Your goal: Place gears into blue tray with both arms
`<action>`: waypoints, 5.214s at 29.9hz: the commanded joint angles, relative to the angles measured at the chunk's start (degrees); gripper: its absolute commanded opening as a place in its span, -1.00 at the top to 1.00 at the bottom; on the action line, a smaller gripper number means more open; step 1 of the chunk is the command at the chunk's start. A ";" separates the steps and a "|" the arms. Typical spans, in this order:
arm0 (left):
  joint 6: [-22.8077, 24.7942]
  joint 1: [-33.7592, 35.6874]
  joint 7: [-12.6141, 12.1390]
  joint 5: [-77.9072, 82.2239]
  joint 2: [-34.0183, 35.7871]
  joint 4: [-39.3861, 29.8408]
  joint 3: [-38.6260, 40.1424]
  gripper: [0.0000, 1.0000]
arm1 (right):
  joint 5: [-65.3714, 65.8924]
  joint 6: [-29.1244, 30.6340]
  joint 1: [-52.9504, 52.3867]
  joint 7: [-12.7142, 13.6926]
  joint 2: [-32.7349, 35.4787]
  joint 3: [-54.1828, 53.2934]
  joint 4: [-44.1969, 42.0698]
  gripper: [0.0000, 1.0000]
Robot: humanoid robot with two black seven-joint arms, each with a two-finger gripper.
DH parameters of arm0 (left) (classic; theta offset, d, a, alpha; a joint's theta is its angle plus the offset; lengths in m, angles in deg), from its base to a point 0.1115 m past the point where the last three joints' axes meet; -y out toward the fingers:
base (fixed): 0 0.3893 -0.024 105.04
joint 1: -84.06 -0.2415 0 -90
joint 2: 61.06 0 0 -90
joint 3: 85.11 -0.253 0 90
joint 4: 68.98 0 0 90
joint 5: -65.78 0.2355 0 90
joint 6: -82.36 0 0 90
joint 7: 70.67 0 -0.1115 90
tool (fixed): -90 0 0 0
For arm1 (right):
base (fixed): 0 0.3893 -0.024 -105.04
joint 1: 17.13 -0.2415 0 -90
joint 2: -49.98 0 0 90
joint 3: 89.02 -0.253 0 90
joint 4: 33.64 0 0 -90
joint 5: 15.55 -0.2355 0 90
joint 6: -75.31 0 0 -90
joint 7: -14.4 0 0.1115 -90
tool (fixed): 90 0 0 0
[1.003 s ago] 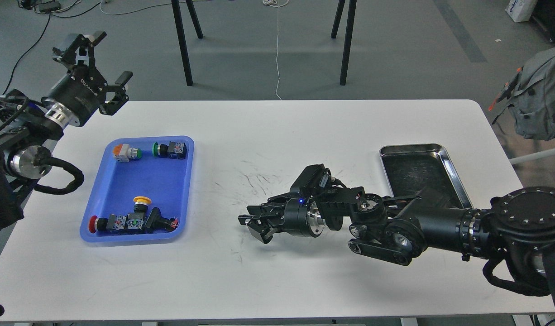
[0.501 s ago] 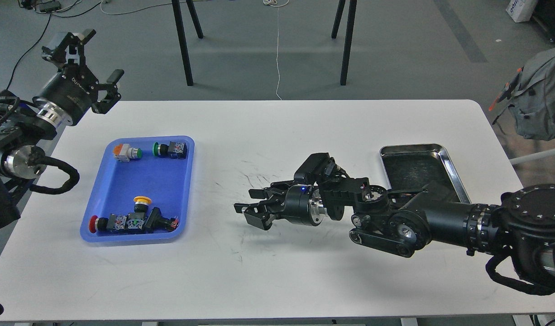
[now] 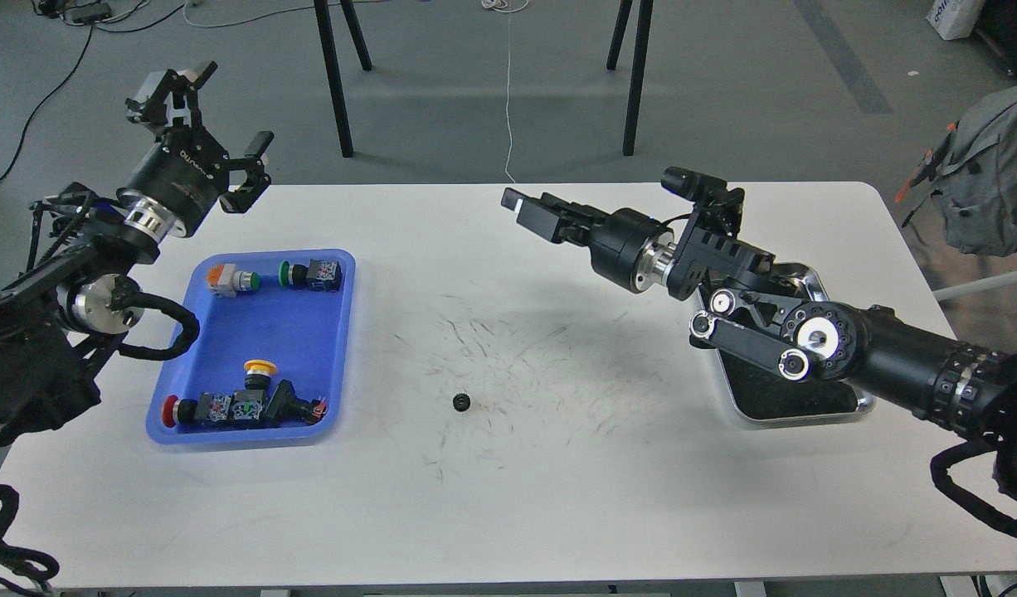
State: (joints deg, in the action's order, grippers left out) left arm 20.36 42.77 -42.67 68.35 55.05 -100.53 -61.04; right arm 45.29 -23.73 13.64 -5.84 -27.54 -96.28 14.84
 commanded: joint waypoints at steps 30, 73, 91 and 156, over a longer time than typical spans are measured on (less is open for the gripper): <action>-20.50 -1.68 0.00 29.15 29.25 -49.84 -22.57 -1.00 | -10.04 -0.36 4.83 -0.41 2.99 -9.26 -6.20 -0.48; -31.86 0.95 0.00 88.57 37.26 -58.02 -25.56 -0.95 | -27.88 -1.24 18.81 -0.50 6.68 -25.87 -5.85 -0.82; -33.45 5.86 0.00 110.79 37.08 -59.16 -26.71 -0.95 | -27.79 -2.29 18.89 -0.50 6.59 -25.17 -5.85 -0.82; -43.03 5.26 0.00 111.60 -2.21 -24.26 -38.84 -0.56 | -28.58 -4.23 21.09 -7.17 6.07 -32.28 -3.48 -0.86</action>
State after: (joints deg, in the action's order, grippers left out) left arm -22.67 48.04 -42.67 179.98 52.89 -124.81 -99.98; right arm 16.71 -28.10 33.98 -10.68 -21.47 -127.28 10.06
